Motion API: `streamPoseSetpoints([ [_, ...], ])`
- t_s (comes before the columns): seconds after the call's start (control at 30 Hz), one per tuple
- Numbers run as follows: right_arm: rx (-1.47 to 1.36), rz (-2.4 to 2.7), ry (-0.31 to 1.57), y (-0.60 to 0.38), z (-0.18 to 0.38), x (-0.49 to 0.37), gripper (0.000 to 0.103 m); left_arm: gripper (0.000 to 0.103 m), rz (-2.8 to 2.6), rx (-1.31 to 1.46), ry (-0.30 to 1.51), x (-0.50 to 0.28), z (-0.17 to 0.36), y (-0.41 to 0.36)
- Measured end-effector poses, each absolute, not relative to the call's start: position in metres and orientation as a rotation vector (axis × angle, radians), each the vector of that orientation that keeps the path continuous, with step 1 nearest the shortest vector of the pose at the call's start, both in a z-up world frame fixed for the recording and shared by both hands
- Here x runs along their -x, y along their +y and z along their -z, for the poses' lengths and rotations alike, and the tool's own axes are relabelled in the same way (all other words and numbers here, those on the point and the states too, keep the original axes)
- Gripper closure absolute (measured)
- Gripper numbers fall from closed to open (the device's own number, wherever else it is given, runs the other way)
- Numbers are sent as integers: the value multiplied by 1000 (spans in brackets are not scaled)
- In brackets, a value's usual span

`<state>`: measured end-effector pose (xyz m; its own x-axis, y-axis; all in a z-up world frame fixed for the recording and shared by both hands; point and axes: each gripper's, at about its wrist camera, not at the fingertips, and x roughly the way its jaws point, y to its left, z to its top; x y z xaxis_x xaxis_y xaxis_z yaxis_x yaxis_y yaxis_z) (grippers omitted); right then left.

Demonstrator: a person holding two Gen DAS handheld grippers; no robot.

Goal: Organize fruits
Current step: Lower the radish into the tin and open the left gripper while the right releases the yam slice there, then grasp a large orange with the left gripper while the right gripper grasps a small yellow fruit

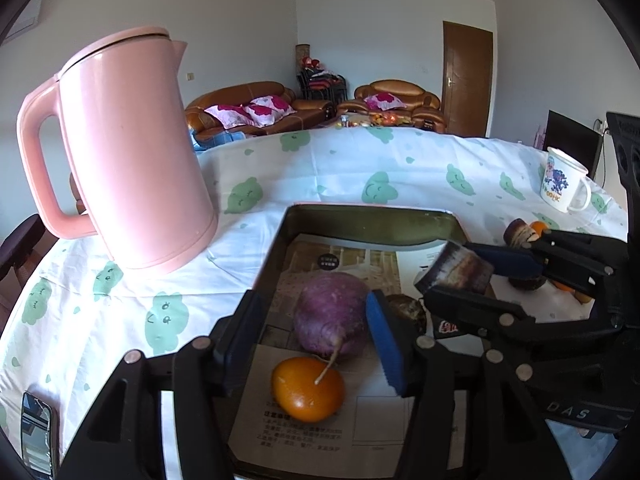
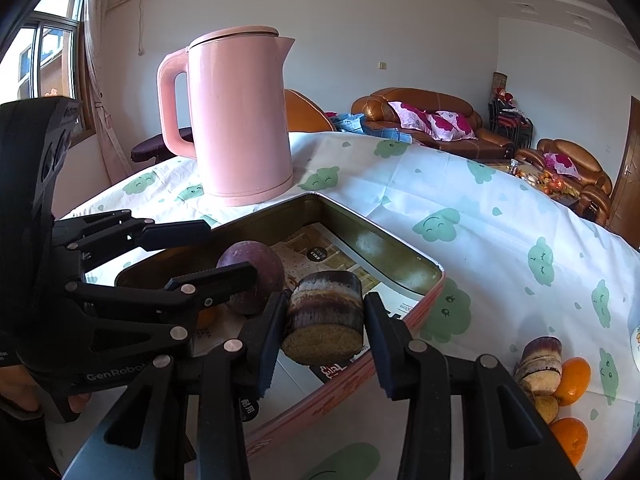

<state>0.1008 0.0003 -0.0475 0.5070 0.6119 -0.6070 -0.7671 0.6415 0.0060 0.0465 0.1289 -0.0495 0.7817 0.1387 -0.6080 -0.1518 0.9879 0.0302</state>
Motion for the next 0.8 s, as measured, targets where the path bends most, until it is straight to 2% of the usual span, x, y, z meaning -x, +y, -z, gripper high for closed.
streamPoseSetpoints([
  [0.2, 262, -827, 605, -3, 46, -102, 48, 32, -189, 39, 627, -40, 46, 135],
  [0.27, 257, -825, 597, -4, 45, -101, 44, 31, -189, 46, 621, -38, 45, 136],
  [0.47, 286, -783, 571, -14, 39, -92, 43, 26, -192, 38, 588, -29, 36, 127],
  [0.6, 268, -706, 562, -52, 28, -90, 44, 5, -169, 38, 524, -19, 19, 110],
  [0.8, 228, -558, 598, -131, 26, -96, 44, 4, -82, 23, 507, -20, 11, 69],
])
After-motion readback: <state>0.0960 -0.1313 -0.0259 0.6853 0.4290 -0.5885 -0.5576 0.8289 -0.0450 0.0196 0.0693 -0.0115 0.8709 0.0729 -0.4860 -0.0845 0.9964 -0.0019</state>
